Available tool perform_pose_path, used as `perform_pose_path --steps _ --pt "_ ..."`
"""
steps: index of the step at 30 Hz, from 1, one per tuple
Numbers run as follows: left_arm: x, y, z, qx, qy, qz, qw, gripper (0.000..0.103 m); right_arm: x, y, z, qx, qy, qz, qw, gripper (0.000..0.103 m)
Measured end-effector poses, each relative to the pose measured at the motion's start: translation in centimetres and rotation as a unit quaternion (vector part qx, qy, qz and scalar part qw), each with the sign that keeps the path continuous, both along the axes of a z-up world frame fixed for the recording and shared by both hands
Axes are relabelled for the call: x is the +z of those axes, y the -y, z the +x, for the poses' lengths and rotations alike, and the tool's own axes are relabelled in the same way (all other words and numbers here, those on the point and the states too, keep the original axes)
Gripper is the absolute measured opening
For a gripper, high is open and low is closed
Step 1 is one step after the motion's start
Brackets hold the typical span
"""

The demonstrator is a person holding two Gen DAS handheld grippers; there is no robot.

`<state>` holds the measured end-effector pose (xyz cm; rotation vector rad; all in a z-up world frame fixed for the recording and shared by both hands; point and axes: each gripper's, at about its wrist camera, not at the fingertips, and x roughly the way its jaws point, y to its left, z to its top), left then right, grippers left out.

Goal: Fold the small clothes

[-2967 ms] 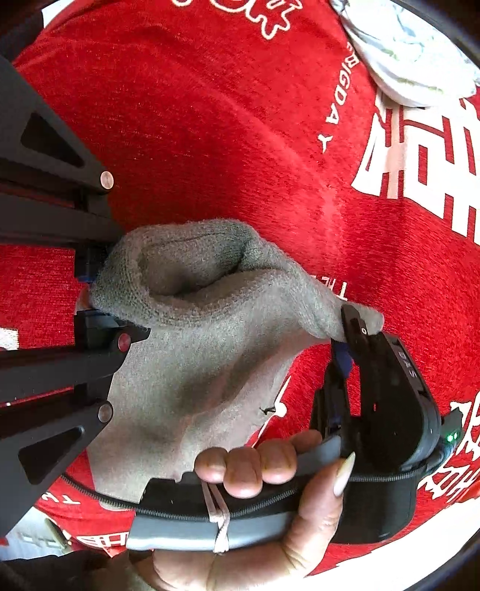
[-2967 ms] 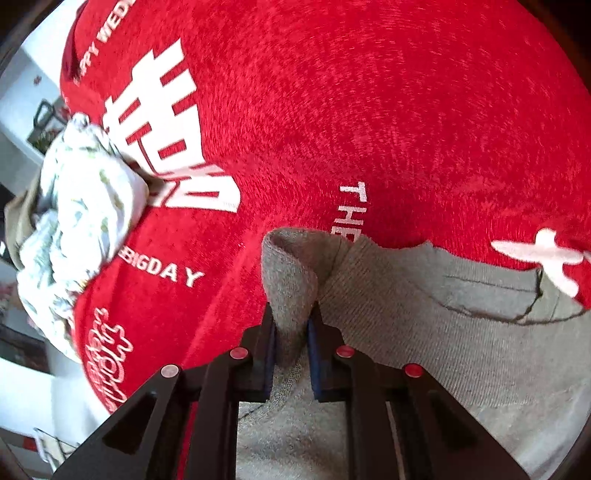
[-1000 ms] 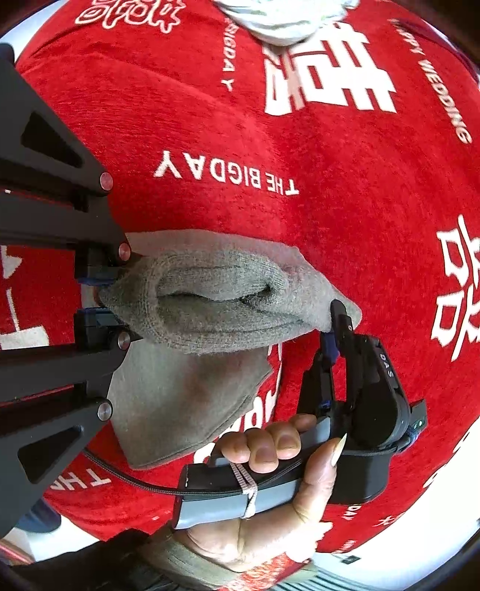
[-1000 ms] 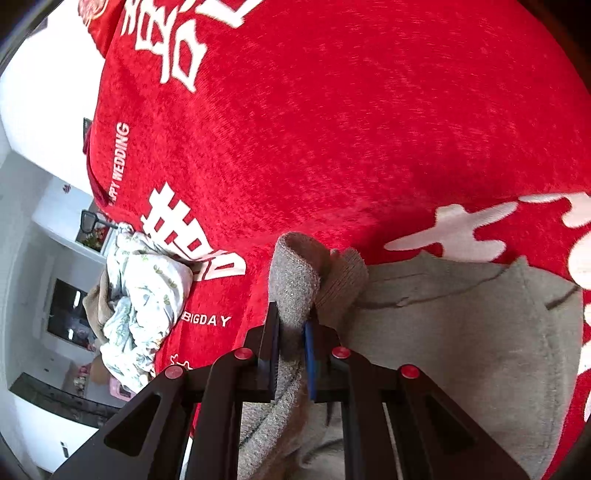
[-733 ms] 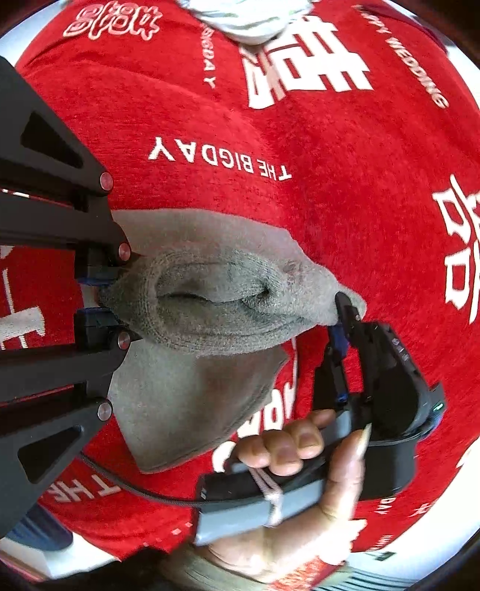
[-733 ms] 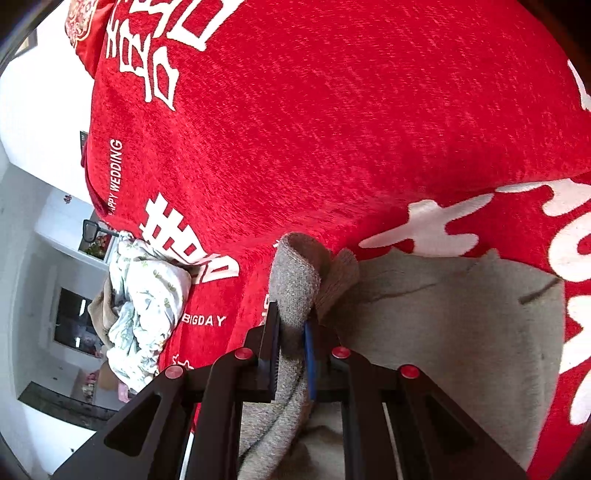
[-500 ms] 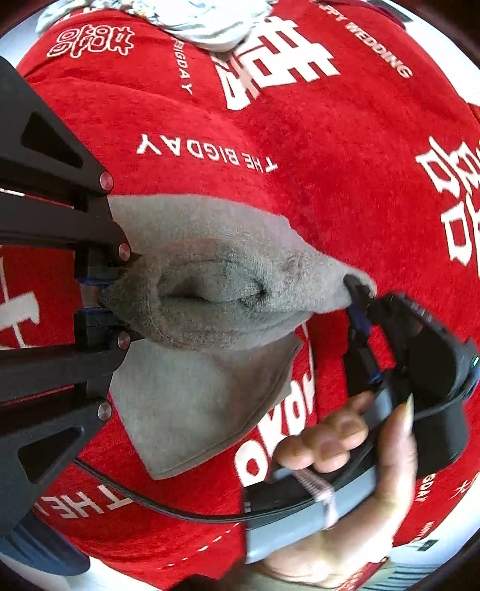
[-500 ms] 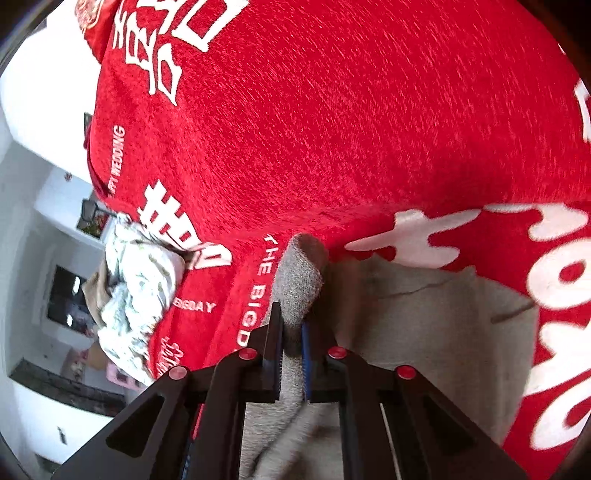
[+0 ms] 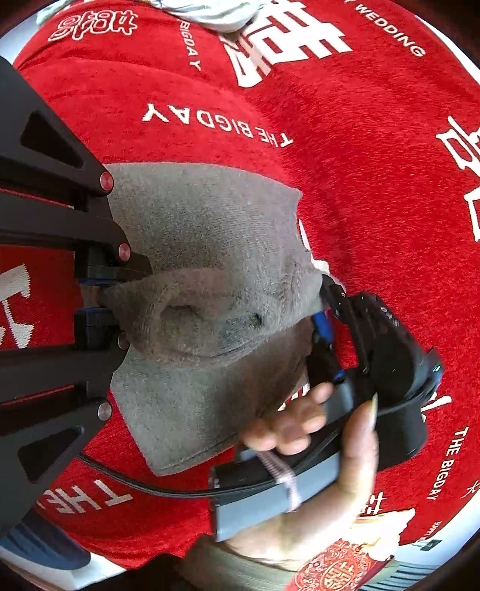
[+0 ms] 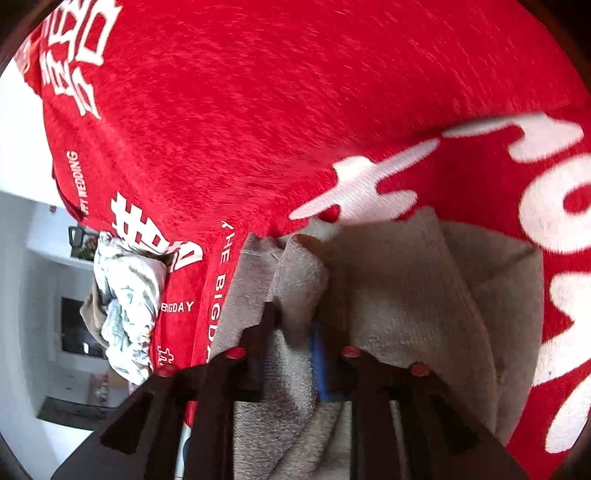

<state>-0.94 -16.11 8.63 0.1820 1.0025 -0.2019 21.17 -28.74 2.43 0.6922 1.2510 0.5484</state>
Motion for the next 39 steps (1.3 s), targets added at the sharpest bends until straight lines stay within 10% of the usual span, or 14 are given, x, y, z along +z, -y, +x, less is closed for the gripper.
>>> perform_pose_path --steps 2,8,13,28,39 --pt "0.1 0.2 0.2 0.0 -0.001 0.0 1.0 0.008 -0.6 0.6 -0.5 -0.006 -0.011 0.016 1.0 0.068" --pt "0.0 0.5 0.3 0.003 -0.001 0.001 1.0 0.008 -1.6 1.6 -3.0 -0.001 -0.027 0.076 0.997 0.071" --pt "0.5 0.8 -0.1 0.002 0.009 0.012 0.9999 0.008 -1.9 -0.6 -2.9 0.036 -0.008 0.059 0.998 0.02" --pt "1.9 5.2 -0.5 -0.03 0.03 0.027 0.9988 0.008 5.8 0.0 -2.5 0.104 0.129 -0.057 0.985 0.015" --pt "0.6 9.0 -0.6 -0.062 0.023 0.042 0.9969 0.008 5.4 3.7 -2.7 0.1 0.142 -0.09 0.981 0.015"
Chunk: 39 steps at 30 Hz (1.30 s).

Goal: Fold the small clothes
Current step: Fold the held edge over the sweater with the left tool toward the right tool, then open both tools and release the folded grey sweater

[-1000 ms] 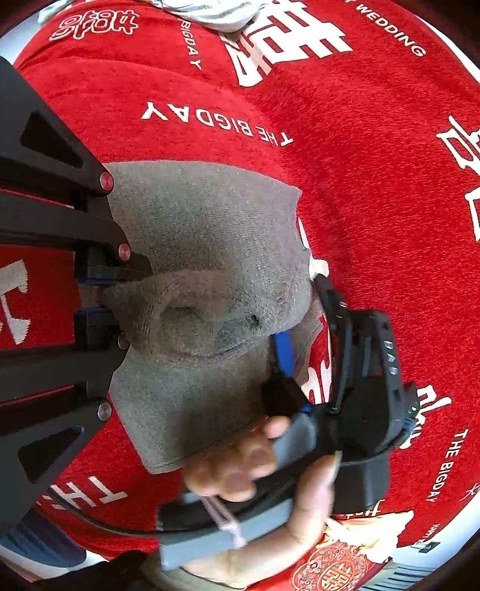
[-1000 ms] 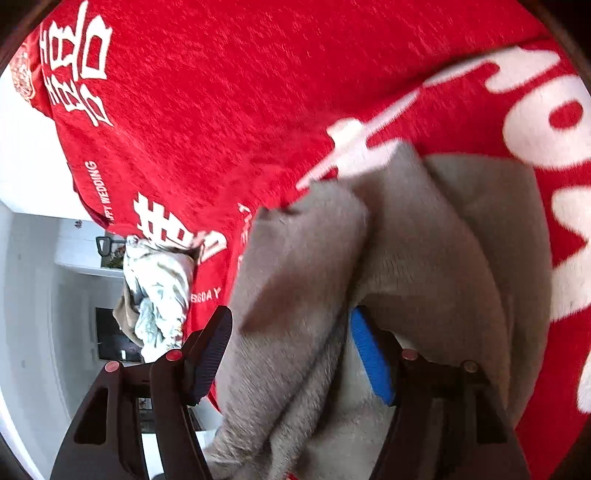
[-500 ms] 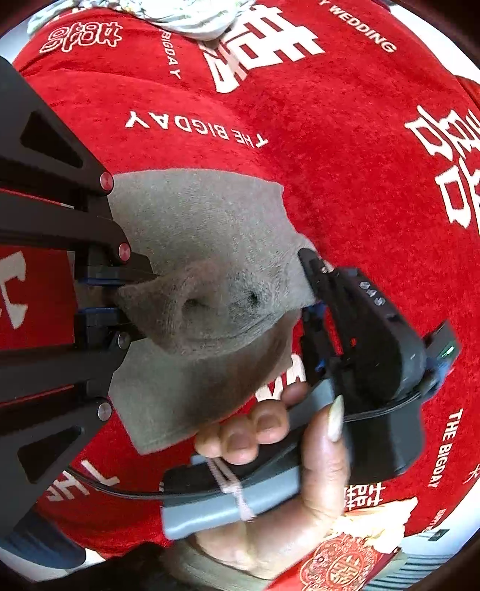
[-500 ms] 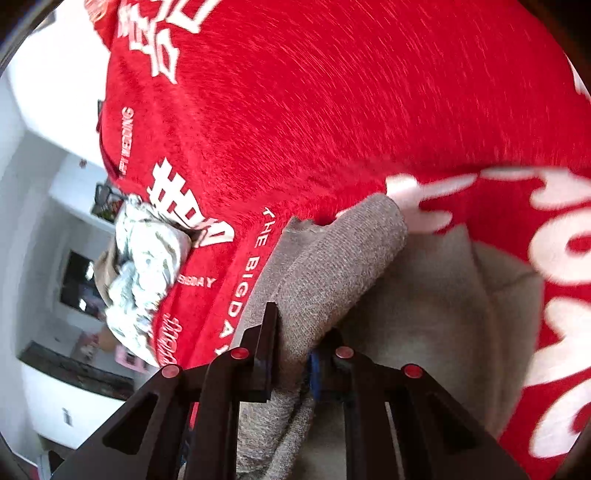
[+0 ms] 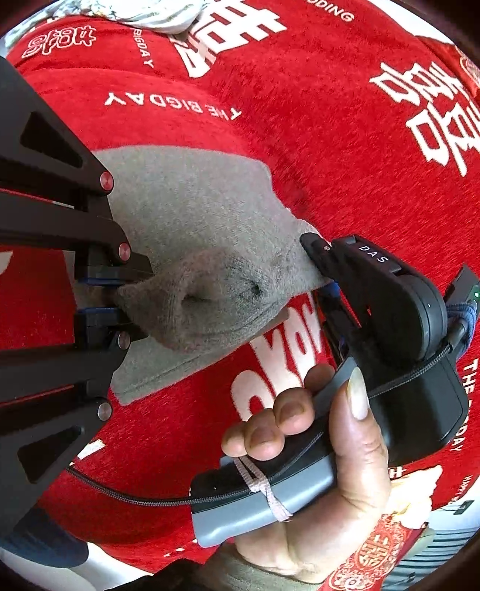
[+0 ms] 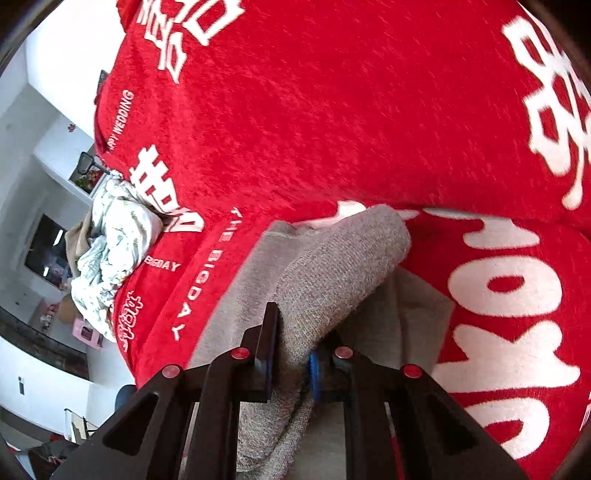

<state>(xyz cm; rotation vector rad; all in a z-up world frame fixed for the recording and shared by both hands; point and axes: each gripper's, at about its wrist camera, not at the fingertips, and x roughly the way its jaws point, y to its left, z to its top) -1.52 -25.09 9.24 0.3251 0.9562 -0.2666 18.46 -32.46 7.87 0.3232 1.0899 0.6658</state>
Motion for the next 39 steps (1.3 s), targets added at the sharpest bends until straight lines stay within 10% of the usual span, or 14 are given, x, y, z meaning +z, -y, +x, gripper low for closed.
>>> perform_pose_path --steps 21,29,31,33,39 --pt "-4.8 1.2 1.5 -0.005 -0.061 -0.005 0.9981 0.009 -6.6 3.1 0.3 -0.036 -0.033 -0.014 0.999 0.009" --pt "-5.0 -0.6 2.6 0.017 -0.082 -0.064 0.9944 0.01 -6.7 3.2 -0.1 -0.056 -0.031 -0.016 0.998 0.017" --pt "-5.0 -1.2 2.9 0.019 -0.092 -0.08 0.9924 0.039 -6.5 3.5 -0.2 -0.071 -0.035 -0.028 0.996 0.037" --pt "-4.8 -1.3 2.8 0.016 -0.108 -0.101 0.9888 0.093 -6.1 4.0 -0.7 -0.084 -0.032 -0.034 0.995 0.042" --pt "-4.2 -1.5 1.9 0.016 -0.1 -0.1 0.9898 0.093 -2.7 4.8 -3.6 -0.103 -0.003 -0.035 0.994 0.045"
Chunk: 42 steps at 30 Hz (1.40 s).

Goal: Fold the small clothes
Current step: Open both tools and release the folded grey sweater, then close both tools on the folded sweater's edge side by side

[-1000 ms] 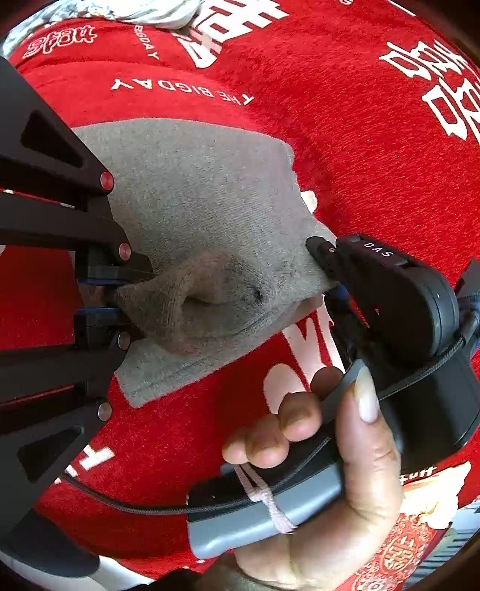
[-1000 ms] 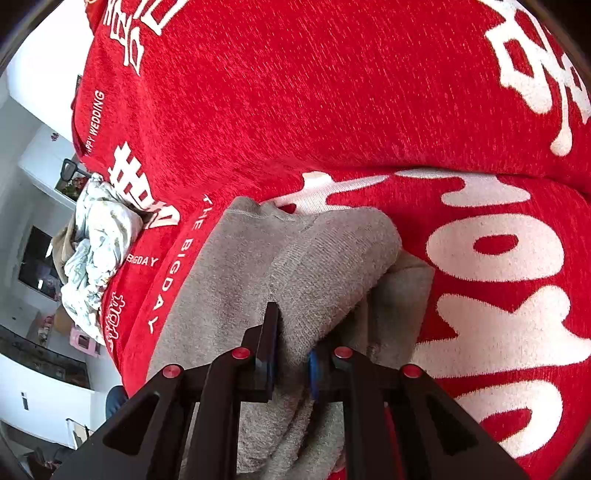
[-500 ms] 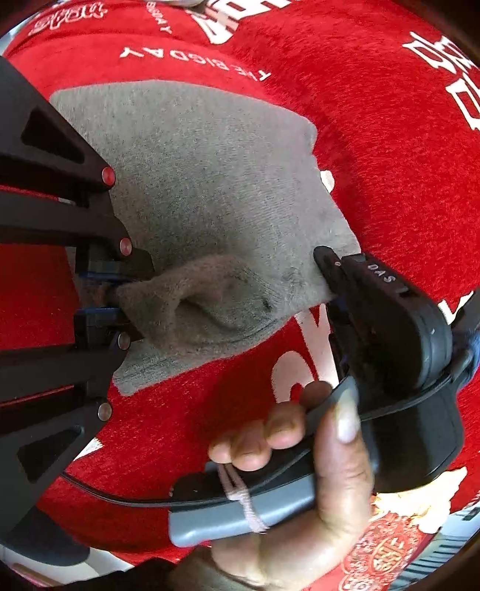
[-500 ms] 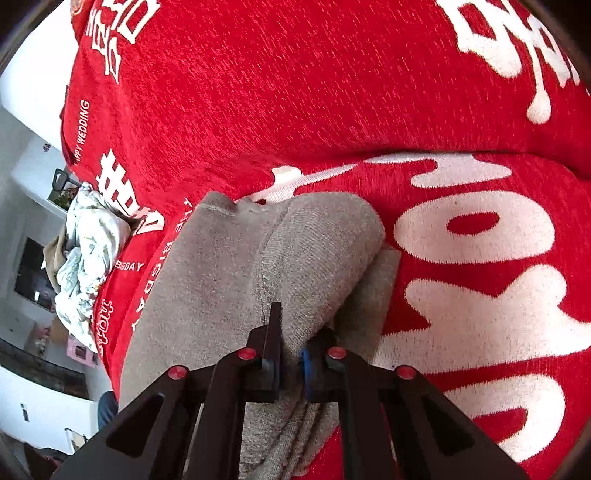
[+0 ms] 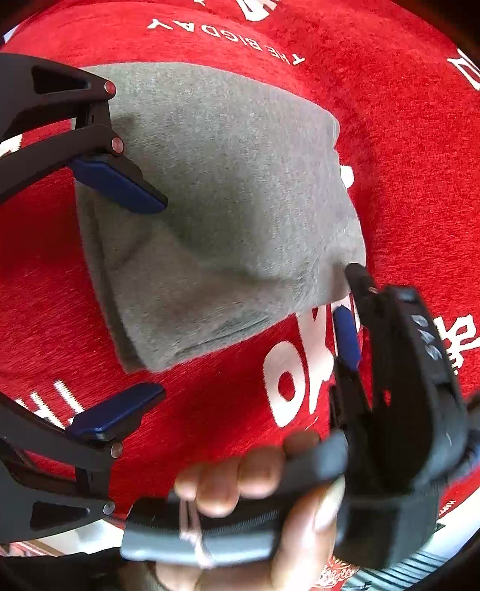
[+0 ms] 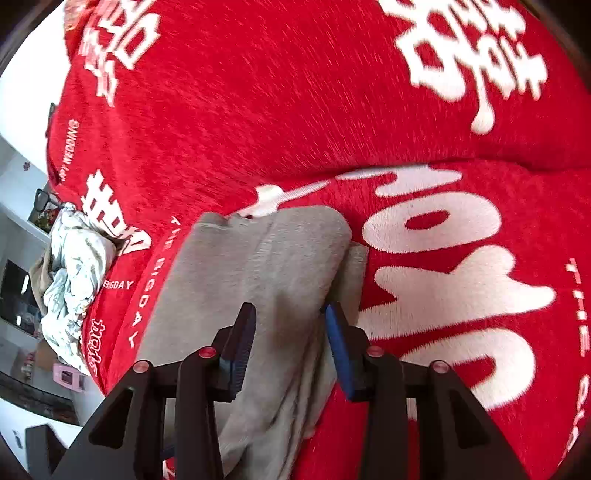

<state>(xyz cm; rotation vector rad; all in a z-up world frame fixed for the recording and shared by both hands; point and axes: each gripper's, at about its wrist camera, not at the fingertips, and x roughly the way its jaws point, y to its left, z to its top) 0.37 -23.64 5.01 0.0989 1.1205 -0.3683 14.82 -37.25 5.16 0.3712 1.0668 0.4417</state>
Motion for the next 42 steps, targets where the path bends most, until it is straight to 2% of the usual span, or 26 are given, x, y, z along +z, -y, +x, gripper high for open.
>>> perform_pose_path --steps 5,11,13,16,19,22,25,28,31,35,38,40,42 --pt "1.1 -1.1 -1.1 0.008 0.007 -0.011 0.9999 0.093 3.0 -0.9 -3.0 0.017 0.031 0.008 0.999 0.046" --pt "3.0 -3.8 -2.3 0.018 0.03 -0.006 0.9994 0.093 4.0 -3.7 -5.5 0.056 0.039 0.029 0.997 0.046" --pt "3.5 -4.8 -2.8 0.025 0.036 -0.004 0.999 0.093 3.3 -4.6 -6.3 0.064 0.035 0.029 0.997 0.056" --pt "3.7 -6.5 -2.9 0.036 0.039 0.002 0.9986 0.093 1.2 -5.4 -7.2 0.067 0.017 0.026 0.997 0.057" --pt "3.1 -8.1 -2.5 0.048 0.036 0.018 0.998 0.093 -1.8 -5.2 -7.8 0.053 -0.004 -0.007 0.999 0.054" --pt "2.7 -10.6 -1.7 0.066 0.031 0.024 0.997 0.093 -2.1 -4.5 -8.4 0.048 0.005 0.006 0.999 0.054" --pt "3.3 -13.5 -0.2 0.1 0.031 0.005 0.9945 0.093 -0.7 -4.3 -8.6 0.048 0.014 -0.002 0.999 0.054" --pt "3.7 -15.6 3.0 0.137 0.026 -0.011 0.9902 0.093 1.2 -4.2 -7.7 0.041 0.041 -0.015 0.998 0.057" --pt "2.8 -15.3 7.0 0.148 0.012 0.015 0.9888 0.093 1.9 -4.1 -5.3 0.022 0.045 -0.009 0.999 0.058" --pt "0.6 -13.8 11.4 0.145 -0.013 0.049 0.9882 0.093 0.5 -5.3 -1.4 0.022 0.018 -0.01 1.0 0.058" --pt "-1.3 -13.8 13.7 0.149 -0.044 0.038 0.9871 0.096 -2.4 -5.1 0.7 0.013 -0.022 -0.029 0.999 0.056" --pt "-2.3 -13.6 14.7 0.149 -0.053 0.045 0.9864 0.103 -2.9 -4.3 1.3 0.003 -0.016 0.002 1.0 0.056" --pt "-2.8 -13.3 15.3 0.145 -0.059 0.043 0.9868 0.103 -2.9 -4.1 1.7 0.001 -0.022 0.006 1.0 0.056"
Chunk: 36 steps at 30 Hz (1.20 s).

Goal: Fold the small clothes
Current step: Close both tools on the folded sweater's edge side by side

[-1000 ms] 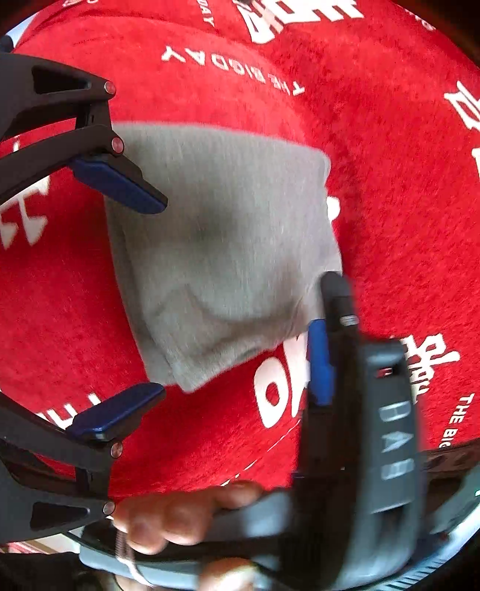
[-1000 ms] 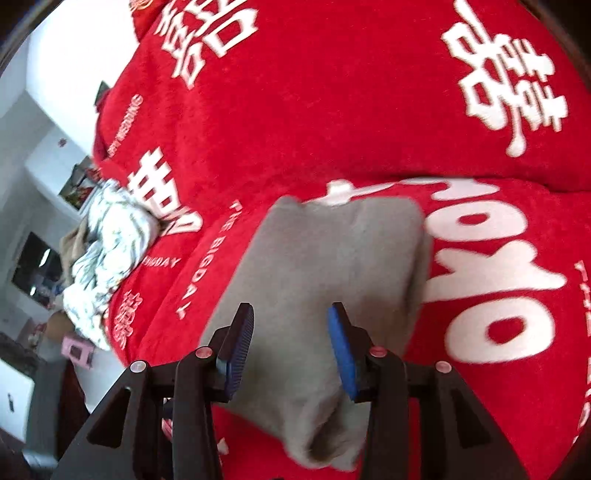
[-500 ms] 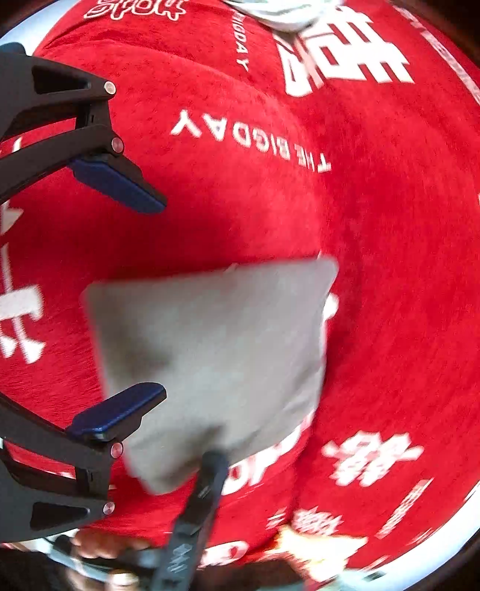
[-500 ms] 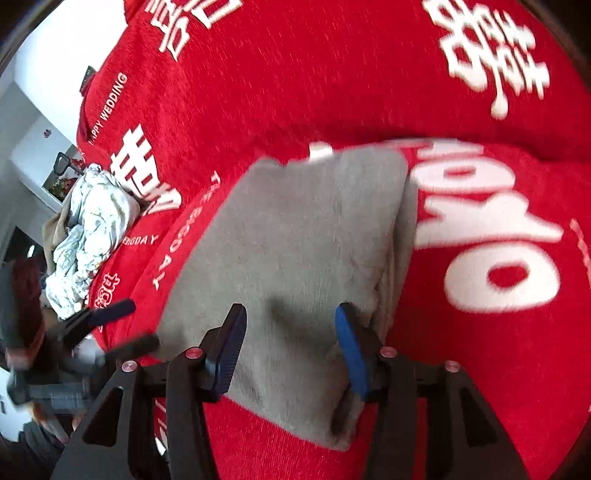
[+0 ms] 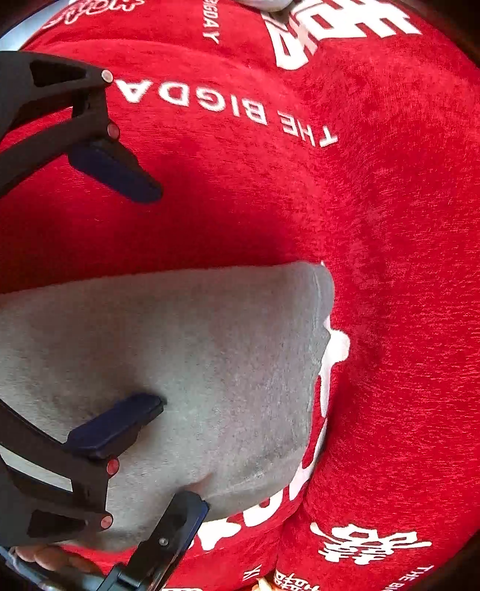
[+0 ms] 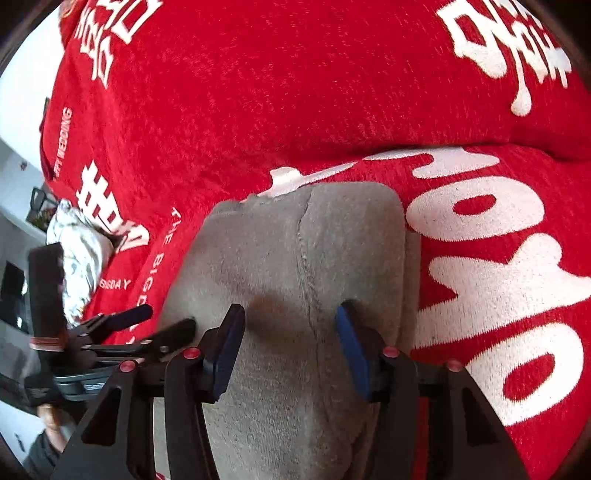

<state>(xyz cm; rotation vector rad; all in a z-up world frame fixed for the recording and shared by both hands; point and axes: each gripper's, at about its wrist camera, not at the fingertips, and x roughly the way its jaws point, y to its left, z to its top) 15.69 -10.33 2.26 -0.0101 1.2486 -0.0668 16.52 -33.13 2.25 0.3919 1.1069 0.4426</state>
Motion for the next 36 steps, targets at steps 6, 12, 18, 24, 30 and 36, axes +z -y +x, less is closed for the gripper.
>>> perform_pose_path --steps 6,12,18,24,30,36 --pt "2.6 -1.9 -1.2 -0.006 0.01 -0.035 0.9993 0.103 2.5 1.3 -1.5 -0.033 0.021 -0.031 0.999 0.075" --pt "3.2 -4.9 -4.1 -0.02 0.007 -0.099 0.9949 0.103 3.1 4.3 -5.5 -0.037 0.026 -0.029 0.999 0.081" --pt "0.4 -5.8 -3.6 0.018 -0.053 -0.203 0.9775 0.1 0.3 7.1 -6.0 -0.089 -0.016 0.063 0.994 0.081" --pt "-0.8 -1.0 -2.6 -0.023 -0.06 -0.182 0.9812 0.088 -3.1 4.5 -3.6 -0.082 -0.055 0.087 0.991 0.071" --pt "-0.7 0.5 -2.0 -0.038 -0.038 -0.158 0.986 0.076 -3.0 2.4 -2.8 -0.052 -0.033 0.062 0.996 0.047" --pt "0.4 1.3 -2.8 -0.058 -0.004 -0.122 0.9908 0.063 -2.0 1.5 -2.9 -0.036 -0.016 0.029 0.999 0.041"
